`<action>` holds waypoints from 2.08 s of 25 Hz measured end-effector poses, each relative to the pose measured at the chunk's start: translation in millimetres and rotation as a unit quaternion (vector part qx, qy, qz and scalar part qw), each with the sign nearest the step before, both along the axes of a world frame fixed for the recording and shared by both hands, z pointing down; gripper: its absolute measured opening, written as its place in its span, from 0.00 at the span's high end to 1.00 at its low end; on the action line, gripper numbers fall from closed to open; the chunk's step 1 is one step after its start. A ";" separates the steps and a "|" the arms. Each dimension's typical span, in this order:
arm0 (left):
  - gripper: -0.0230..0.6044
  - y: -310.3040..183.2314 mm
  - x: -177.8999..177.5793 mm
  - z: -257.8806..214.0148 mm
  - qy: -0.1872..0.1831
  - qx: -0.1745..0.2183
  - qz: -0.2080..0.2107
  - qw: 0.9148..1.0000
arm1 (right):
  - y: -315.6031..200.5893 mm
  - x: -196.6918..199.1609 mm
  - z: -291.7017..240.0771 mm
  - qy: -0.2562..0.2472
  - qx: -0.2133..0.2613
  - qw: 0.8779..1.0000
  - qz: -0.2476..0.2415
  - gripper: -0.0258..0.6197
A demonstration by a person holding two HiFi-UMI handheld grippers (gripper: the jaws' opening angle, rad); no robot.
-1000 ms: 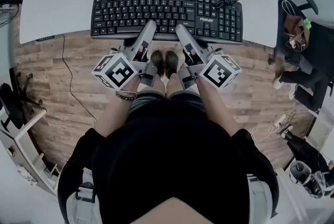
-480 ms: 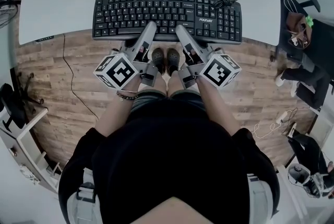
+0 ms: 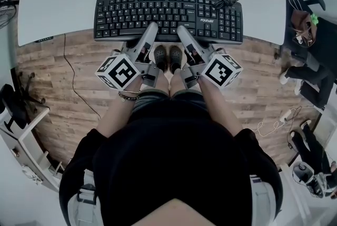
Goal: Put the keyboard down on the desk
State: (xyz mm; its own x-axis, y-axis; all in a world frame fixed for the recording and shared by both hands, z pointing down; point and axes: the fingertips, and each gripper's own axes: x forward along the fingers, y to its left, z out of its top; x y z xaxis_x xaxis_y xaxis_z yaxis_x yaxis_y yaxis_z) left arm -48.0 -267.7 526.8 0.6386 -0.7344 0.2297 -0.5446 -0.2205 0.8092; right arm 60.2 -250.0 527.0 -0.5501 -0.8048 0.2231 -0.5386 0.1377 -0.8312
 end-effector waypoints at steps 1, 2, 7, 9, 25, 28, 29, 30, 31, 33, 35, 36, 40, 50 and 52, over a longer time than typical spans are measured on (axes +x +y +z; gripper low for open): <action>0.67 0.4 0.4 1.4 -0.001 -0.001 0.001 1.000 | 0.4 0.3 1.5 -0.001 -0.001 1.000 0.000 0.68; 0.67 1.4 0.5 2.3 -0.001 -0.002 0.002 1.000 | 1.1 0.2 2.3 -0.002 -0.001 1.000 -0.001 0.68; 0.66 0.2 -0.1 5.9 0.001 0.003 0.005 1.000 | -0.6 -0.4 6.1 -0.007 0.004 1.000 -0.002 0.69; 0.66 0.4 -0.4 7.5 0.001 0.007 0.008 1.000 | -0.4 -0.9 8.1 -0.010 0.004 1.000 -0.002 0.69; 0.66 7.1 2.9 19.1 0.017 -0.027 0.040 0.999 | 3.2 -0.7 17.7 -0.033 -0.008 0.999 -0.013 0.72; 0.65 7.8 3.1 22.7 0.017 -0.028 0.041 0.999 | 4.3 -1.0 20.9 -0.033 -0.001 0.999 -0.014 0.72; 0.65 7.7 3.3 23.7 0.018 -0.031 0.042 0.998 | 4.5 -1.1 21.9 -0.035 -0.001 0.999 -0.016 0.72; 0.65 8.1 3.8 25.4 0.019 -0.034 0.044 0.998 | 5.0 -1.1 23.4 -0.037 -0.002 0.999 -0.017 0.72; 0.64 9.1 4.4 27.7 0.020 -0.037 0.045 0.998 | 5.9 -0.9 25.4 -0.039 -0.004 0.999 -0.019 0.71; 0.64 10.6 4.8 30.8 0.021 -0.039 0.047 0.998 | 6.9 -0.8 28.0 -0.040 -0.006 0.999 -0.020 0.71; 0.64 8.8 3.9 29.4 0.021 -0.038 0.047 0.998 | 5.2 -1.6 27.0 -0.037 -0.005 0.999 -0.021 0.70; 0.63 7.3 3.5 28.0 0.022 -0.038 0.048 0.998 | 3.7 -2.1 26.0 -0.037 -0.005 0.999 -0.021 0.69; 0.63 6.1 3.8 26.6 0.021 -0.034 0.051 0.998 | 3.0 -1.8 25.3 -0.037 -0.004 0.999 -0.021 0.68; 0.62 5.0 3.7 25.8 0.017 -0.028 0.055 0.998 | 3.7 -2.7 26.0 -0.047 -0.022 0.998 -0.025 0.67; 0.61 5.8 4.0 28.8 0.016 -0.039 0.056 0.998 | 3.5 -1.8 30.8 -0.044 -0.034 0.998 -0.023 0.65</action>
